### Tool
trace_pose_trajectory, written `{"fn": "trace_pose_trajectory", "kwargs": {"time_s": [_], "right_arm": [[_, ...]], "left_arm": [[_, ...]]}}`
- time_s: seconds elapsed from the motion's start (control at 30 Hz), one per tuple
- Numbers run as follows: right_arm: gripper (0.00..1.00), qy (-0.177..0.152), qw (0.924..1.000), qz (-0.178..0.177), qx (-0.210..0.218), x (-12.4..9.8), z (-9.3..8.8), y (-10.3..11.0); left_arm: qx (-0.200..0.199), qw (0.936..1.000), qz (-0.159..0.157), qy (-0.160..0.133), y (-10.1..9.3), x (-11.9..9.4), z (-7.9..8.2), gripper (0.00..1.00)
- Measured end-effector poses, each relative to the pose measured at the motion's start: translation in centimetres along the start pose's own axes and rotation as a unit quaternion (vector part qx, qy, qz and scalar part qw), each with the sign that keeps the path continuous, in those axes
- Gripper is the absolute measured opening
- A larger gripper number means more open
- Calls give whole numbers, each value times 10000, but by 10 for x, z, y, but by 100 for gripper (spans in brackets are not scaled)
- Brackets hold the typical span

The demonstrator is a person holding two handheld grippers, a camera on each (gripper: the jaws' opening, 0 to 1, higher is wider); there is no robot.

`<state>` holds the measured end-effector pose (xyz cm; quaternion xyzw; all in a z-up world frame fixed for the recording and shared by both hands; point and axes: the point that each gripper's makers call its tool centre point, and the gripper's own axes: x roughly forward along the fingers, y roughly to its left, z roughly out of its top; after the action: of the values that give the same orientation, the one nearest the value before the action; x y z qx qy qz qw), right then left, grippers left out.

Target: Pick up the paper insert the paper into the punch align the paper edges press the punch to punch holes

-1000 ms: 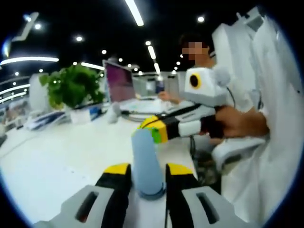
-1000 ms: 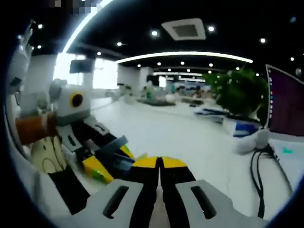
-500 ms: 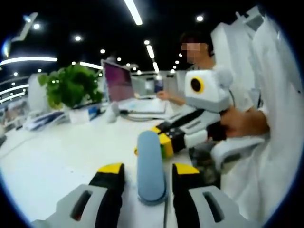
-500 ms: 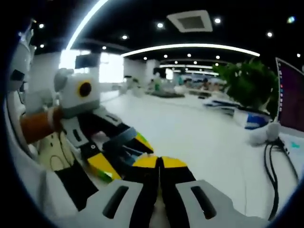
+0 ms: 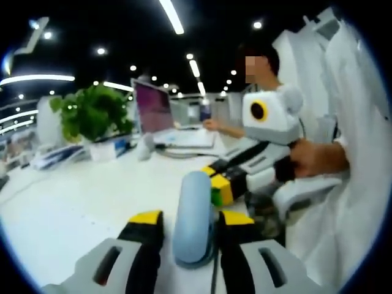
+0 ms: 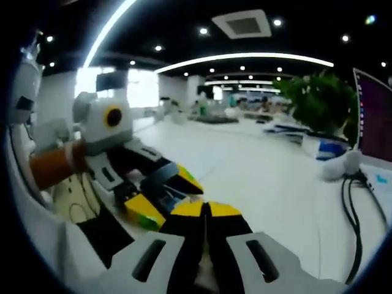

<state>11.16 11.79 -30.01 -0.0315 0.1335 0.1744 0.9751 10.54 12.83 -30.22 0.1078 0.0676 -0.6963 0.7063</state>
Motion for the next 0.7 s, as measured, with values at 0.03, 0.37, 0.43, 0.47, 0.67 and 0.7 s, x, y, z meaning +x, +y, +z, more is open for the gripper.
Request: {"fn": "trace_pose_trajectory", "kwargs": {"time_s": [0.03,0.37,0.43,0.47,0.67,0.7], "right_arm": [[5,0,10000,1,13,0,0,0],[4,30,10000,16,60,0,-1,1],[4,23,10000,19,95,0,-1,1],[4,29,9999,18,102,0,-1,1],[4,39,9999,6,98,0,-2,1],[4,42,9999,3,131,0,-2,1]], "left_arm": [[12,10000,-3,-7,0,0,0,34],[27,10000,-39,-28,-1,0,0,31],[34,10000,-49,-33,-2,0,0,30],[36,10000,-64,-37,-2,0,0,29],[103,9999,-94,-52,-4,1,1,27],[99,9999,-107,-58,-4,1,1,27]]}}
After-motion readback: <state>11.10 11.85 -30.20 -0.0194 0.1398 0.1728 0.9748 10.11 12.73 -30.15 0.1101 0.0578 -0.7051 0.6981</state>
